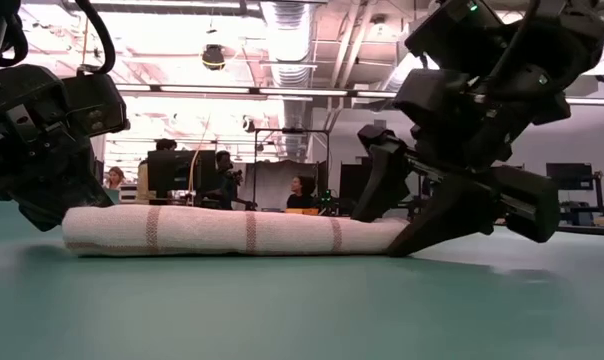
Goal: Roll towel
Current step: Roll the white towel
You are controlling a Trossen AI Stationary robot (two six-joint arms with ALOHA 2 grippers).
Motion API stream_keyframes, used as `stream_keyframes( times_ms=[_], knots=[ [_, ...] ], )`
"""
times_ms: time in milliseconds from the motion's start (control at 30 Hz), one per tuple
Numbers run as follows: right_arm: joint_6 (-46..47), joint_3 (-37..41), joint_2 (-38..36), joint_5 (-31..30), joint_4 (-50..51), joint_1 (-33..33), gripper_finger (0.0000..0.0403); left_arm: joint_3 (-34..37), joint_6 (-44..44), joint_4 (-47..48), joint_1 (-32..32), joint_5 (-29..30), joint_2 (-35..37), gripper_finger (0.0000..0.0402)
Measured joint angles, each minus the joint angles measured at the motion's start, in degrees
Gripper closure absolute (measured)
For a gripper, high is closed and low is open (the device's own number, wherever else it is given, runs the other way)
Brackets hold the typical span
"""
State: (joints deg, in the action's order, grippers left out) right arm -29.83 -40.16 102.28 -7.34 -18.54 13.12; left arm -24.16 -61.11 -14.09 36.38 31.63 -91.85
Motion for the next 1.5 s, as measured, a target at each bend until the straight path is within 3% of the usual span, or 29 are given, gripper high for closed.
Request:
stream_keyframes(
  times_ms=[100, 233, 567, 733, 900, 1033, 1167, 1300, 1500],
  knots=[
    [4.18, -0.07, 0.04, -2.88, 1.22, -0.34, 0.0149, 0.0, 0.53, 0.0, 0.0, -0.13, 0.0, 0.0401],
    [8.71, -0.09, 0.09, -6.99, 3.49, -0.35, 0.0189, 0.0, 0.94, 0.0, 0.0, -0.14, 0.0, 0.0401],
    [20.9, -1.35, -0.06, -9.96, 8.38, 2.76, 0.0378, 0.11, 0.67, -0.55, 0.0, -0.3, 0.0, 0.0401],
    [24.39, -6.93, -0.91, -9.77, 18.05, 4.94, 0.0374, 0.2, 0.93, -5.73, 0.0, -3.21, -0.17, 0.0401],
    [26.88, -14.3, -2.3, 1.68, 29.91, 4.85, 0.0381, -1.27, 1.35, -8.11, 0.04, -10.16, -0.24, 0.0401],
    [28.27, -20.58, -2.38, 10.94, 38.43, 2.8, 0.0384, -3.19, 2.39, -7.16, 0.04, -11.36, -0.24, 0.0401],
    [29.77, -23.71, -2.4, 18.6, 40.58, -0.34, 0.0384, -4.27, 3.05, -7.06, 0.04, -12.49, -0.2, 0.0402],
    [32.14, -25.7, -2.56, 30.63, 42.64, -5.16, 0.0385, -4.96, 3.05, -7.04, 0.04, -15.51, -0.17, 0.0401],
    [32.53, -25.66, -2.56, 31.5, 45.16, -10.4, 0.0385, -4.96, 1.97, -7.15, 0.0, -16.34, -0.15, 0.0402]
  ],
)
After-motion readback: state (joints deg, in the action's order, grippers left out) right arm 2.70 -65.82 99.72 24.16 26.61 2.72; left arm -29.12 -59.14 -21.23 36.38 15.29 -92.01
